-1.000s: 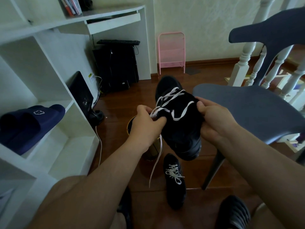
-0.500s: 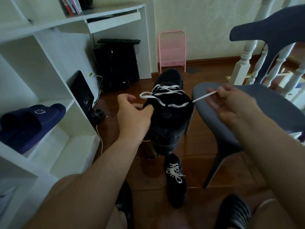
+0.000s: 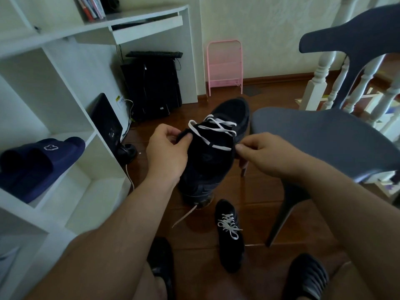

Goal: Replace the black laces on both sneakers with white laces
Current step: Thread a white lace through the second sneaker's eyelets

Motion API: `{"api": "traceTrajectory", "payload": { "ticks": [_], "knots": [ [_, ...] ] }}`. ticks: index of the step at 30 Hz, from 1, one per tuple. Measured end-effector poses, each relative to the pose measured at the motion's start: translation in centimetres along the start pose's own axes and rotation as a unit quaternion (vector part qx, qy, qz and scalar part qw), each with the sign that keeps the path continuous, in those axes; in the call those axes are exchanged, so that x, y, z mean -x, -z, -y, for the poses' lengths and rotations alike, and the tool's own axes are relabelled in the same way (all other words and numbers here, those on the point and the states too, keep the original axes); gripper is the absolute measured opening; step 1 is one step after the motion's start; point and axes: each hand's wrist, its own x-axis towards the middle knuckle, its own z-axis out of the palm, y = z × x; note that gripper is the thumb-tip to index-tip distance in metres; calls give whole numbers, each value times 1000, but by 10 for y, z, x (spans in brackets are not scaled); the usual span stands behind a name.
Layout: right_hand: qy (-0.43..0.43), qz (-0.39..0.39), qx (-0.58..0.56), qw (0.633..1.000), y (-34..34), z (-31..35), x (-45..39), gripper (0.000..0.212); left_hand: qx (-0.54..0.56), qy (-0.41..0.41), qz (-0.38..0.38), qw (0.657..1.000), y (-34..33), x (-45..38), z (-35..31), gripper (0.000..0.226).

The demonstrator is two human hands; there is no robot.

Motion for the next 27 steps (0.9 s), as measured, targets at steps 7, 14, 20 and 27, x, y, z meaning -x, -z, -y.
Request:
{"api": "traceTrajectory", "payload": {
  "ticks": [7,14,20,27],
  "knots": [
    [30,-113,-214,970,-25,-3,-11,32,119,142,149,971,1,5,-7,39],
    [-5,-128,-182,975,-15,-8,-14,31,117,83,61,988,-5,4,-5,26],
    [-52,-244,3,968,26,-31,-10,34,10,-16,-14,1000,10,-8,-3,24],
    [-54,-250,-6,967,26,-24,-4,35,13,-46,-16,999,15,-8,-4,22]
  ]
}}
